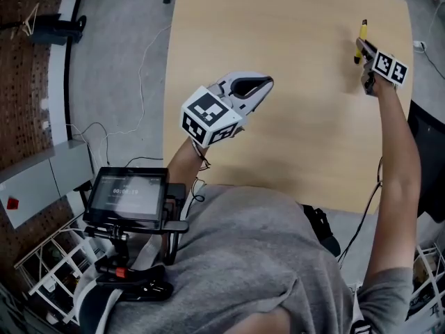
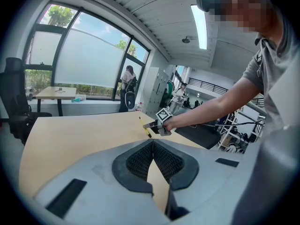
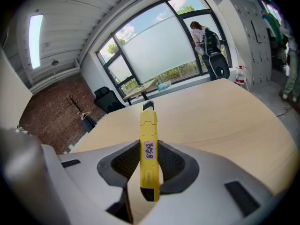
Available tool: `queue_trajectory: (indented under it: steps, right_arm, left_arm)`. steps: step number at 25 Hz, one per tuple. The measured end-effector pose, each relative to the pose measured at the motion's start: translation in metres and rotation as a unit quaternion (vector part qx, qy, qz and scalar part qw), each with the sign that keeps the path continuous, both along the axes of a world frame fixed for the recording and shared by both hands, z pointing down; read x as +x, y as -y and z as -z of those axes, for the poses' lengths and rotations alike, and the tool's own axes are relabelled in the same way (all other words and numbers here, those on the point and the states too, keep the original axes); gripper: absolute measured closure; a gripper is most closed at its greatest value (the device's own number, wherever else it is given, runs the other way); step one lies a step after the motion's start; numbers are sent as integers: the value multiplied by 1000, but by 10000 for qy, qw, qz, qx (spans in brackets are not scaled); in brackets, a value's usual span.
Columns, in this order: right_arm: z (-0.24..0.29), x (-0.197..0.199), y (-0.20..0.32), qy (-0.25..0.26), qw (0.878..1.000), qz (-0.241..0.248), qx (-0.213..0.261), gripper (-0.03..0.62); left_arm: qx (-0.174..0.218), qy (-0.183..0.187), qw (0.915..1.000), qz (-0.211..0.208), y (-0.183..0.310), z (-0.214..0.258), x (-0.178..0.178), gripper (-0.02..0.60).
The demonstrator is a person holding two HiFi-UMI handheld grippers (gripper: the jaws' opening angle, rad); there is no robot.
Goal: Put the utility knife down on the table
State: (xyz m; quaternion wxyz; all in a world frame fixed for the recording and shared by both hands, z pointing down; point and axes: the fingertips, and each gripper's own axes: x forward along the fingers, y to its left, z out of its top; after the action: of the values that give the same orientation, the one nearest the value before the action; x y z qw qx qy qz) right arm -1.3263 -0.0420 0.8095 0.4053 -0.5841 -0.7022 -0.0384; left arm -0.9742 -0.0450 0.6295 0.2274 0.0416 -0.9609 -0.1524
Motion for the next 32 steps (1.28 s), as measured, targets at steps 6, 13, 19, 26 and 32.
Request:
queue_trajectory:
  steps: [6,13,19,26,32]
  right_arm:
    - [-8,8,-4,214,9992,287,184,477]
    - [-13,19,-8,666,9935,766,522,477]
    - [-18,32,-10,1176,9799,1312,933,477]
    - [-37,57,-7,2268,9249,2552,1671,477]
    - [-49,73,2,3198,8583,3506,1954,468]
  left_arm:
    - [14,-185,9997,150,-8,-19,4,575]
    - [-259,-317,9970,654,-34,-56,3,575]
    - [-415,-303,9941,953,-51,-82,3,575]
    - [-525,-485,9910,1132,-61,-115,10,575]
    - [-475,-598,9908,1118,-60,-129,12,575]
